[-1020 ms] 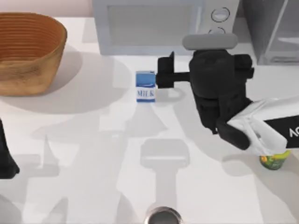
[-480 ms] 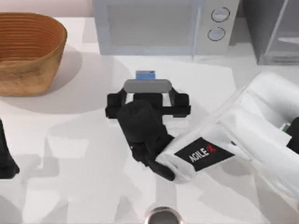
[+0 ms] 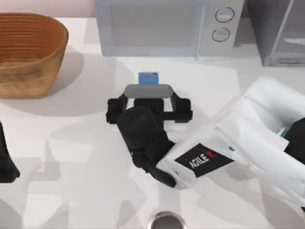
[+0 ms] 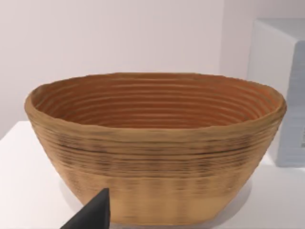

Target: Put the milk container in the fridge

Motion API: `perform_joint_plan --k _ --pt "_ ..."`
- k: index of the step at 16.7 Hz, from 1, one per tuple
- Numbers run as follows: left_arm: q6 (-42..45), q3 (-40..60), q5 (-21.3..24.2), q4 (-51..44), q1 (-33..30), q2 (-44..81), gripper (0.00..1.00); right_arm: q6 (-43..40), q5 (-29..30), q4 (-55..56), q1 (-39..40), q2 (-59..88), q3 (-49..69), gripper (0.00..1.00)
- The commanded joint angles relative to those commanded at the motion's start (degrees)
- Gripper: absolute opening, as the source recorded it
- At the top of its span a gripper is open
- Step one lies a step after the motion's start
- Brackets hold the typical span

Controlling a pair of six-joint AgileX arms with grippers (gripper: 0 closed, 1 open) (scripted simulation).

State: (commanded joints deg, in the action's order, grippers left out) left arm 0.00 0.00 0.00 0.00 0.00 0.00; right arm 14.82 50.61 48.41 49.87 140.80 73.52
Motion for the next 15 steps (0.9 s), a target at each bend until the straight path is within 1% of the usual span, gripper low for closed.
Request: perform_joint_plan --k 8,12,15 --pt "0.0 0.0 0.0 0.0 0.0 0.0 1.00 -2.1 -4.0 -2.2 -4.1 6.0 10.1 1.00" --pt "0.0 0.0 0.0 0.0 0.0 0.0 1.00 -2.2 -4.2 -2.4 -4.3 6.3 10.6 1.00" --pt "0.0 0.0 0.0 0.0 0.0 0.0 1.00 -2.2 -4.2 -2.4 -4.3 6.3 10.6 0.77"
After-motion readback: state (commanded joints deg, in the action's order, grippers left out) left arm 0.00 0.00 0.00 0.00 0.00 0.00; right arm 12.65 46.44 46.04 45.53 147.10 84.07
